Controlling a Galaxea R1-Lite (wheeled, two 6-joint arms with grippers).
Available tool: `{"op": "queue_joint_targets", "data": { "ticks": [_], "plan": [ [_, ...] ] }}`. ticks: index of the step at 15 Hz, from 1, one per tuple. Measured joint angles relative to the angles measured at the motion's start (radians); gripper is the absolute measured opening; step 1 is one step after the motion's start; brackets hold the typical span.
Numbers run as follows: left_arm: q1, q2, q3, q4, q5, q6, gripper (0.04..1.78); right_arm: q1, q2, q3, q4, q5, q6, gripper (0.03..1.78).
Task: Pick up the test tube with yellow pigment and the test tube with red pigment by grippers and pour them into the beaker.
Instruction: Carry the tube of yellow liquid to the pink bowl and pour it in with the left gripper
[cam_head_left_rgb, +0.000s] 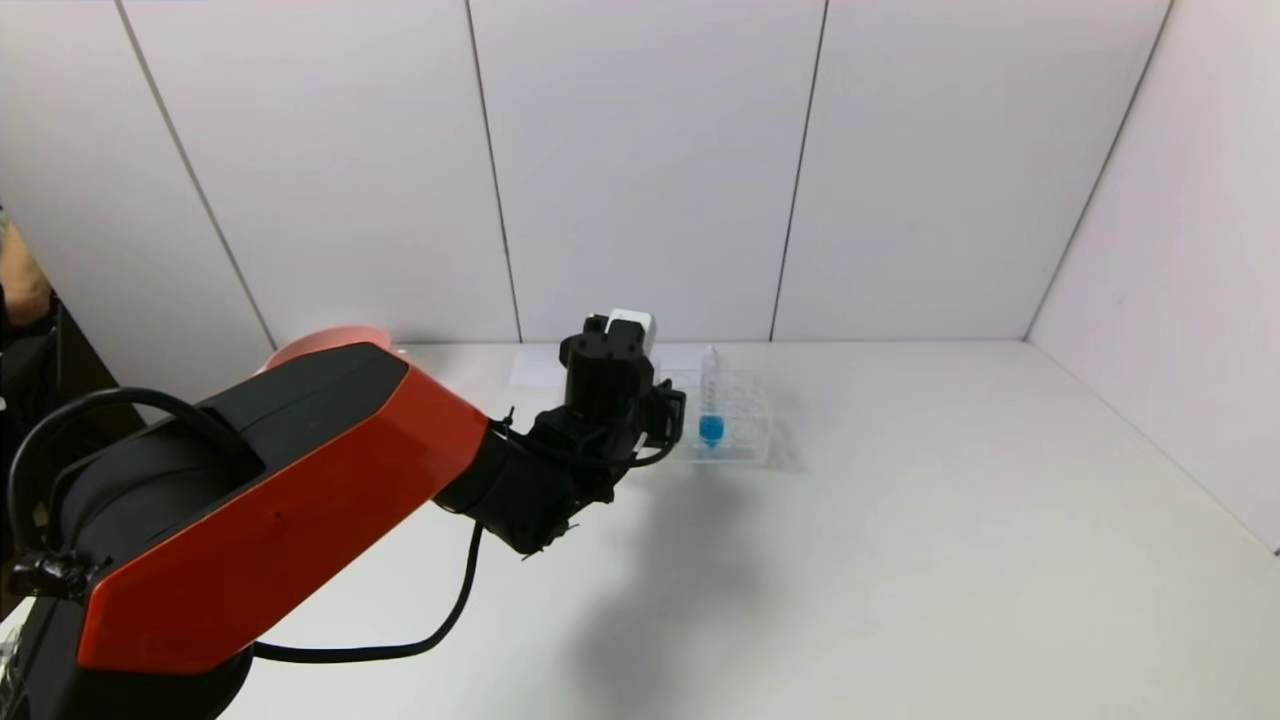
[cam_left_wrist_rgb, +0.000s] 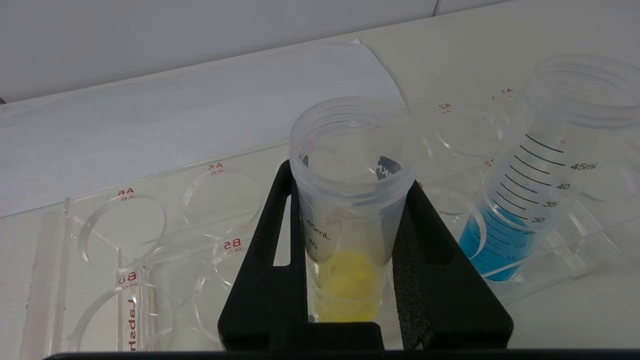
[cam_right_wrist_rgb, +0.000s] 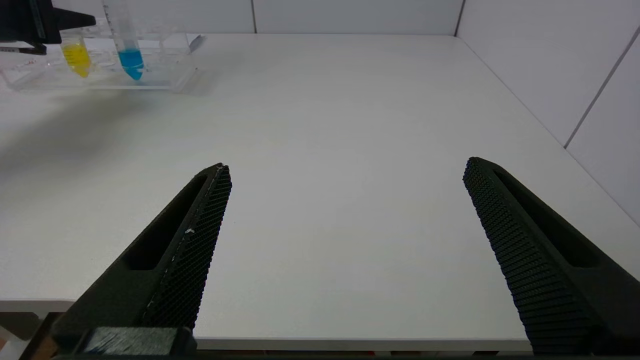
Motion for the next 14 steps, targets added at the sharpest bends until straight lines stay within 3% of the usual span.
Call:
{"op": "queue_joint_targets", "data": {
  "ticks": [14],
  "plan": [
    [-0.012,-0.047,-0.003,-0.066,0.001,0.010,0.49,0.000,0.000,0.000,0.000,0.000,0.000,1.70]
  ]
}}
